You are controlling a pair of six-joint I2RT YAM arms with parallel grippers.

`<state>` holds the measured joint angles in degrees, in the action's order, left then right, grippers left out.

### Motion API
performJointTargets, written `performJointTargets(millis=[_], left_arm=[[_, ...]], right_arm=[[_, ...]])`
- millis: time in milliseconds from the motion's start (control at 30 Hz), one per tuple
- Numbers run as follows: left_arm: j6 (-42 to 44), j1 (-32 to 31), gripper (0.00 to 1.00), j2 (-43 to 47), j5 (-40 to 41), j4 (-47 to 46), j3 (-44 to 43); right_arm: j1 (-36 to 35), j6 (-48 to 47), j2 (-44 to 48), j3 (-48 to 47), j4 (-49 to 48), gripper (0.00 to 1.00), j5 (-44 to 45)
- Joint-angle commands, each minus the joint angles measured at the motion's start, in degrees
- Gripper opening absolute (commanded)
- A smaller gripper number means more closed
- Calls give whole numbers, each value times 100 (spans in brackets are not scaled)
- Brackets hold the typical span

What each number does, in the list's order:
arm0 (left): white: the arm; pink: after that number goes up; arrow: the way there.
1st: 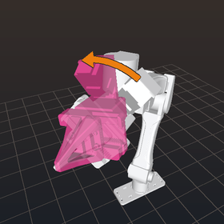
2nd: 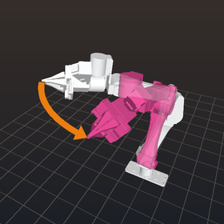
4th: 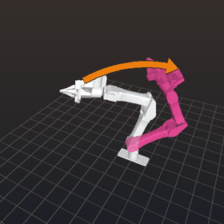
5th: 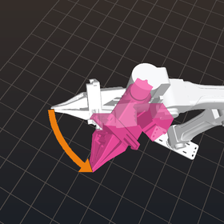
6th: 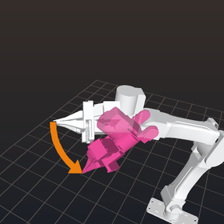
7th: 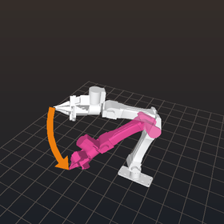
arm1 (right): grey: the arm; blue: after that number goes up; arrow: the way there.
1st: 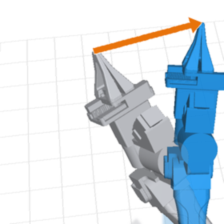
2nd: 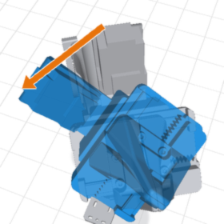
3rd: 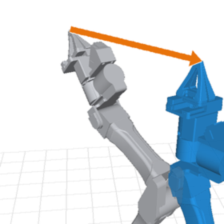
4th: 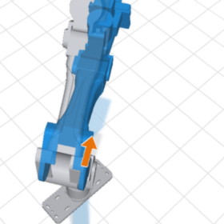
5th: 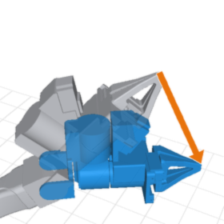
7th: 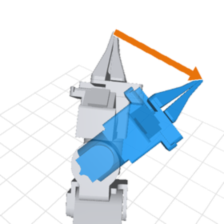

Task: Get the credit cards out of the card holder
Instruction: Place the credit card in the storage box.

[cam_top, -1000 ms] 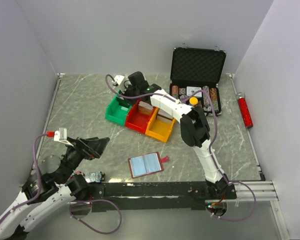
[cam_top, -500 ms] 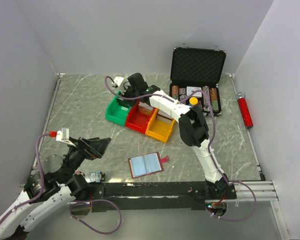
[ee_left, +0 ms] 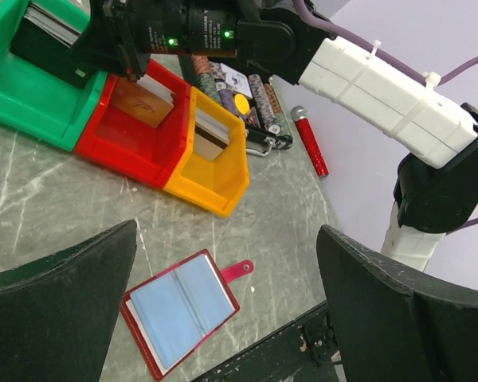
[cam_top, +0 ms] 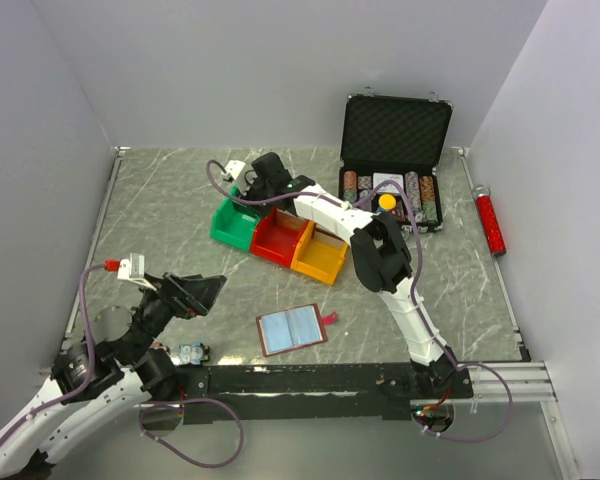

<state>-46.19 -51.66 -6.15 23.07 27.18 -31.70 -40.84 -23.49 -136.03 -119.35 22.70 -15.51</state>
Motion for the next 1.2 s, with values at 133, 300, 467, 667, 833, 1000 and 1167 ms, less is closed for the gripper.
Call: performJointTargets(millis=[133, 300, 467, 667, 833, 1000, 1167], left_arm=[[111, 16, 99, -141, -145, -292, 68], [146, 24, 99, -184, -145, -318, 68], [137, 24, 99, -176, -154, -336, 94], [146, 24, 99, -167, -171, -336, 94], [146, 24, 99, -167, -189, -354, 103], [146, 16, 99, -141, -189, -362, 129], [155, 24, 99, -149, -206, -371, 129]], right_arm=[[-12, -51, -196, -247, 15, 2, 250], [-12, -33, -222, -282, -2, 6, 259], [-29, 2, -214, -291, -11, 11, 285], [-56, 28, -214, -299, -20, 15, 347], [-73, 28, -214, -308, -20, 17, 391], [-82, 46, -187, -291, -46, 17, 426], [-135, 81, -47, -229, -116, 17, 408]])
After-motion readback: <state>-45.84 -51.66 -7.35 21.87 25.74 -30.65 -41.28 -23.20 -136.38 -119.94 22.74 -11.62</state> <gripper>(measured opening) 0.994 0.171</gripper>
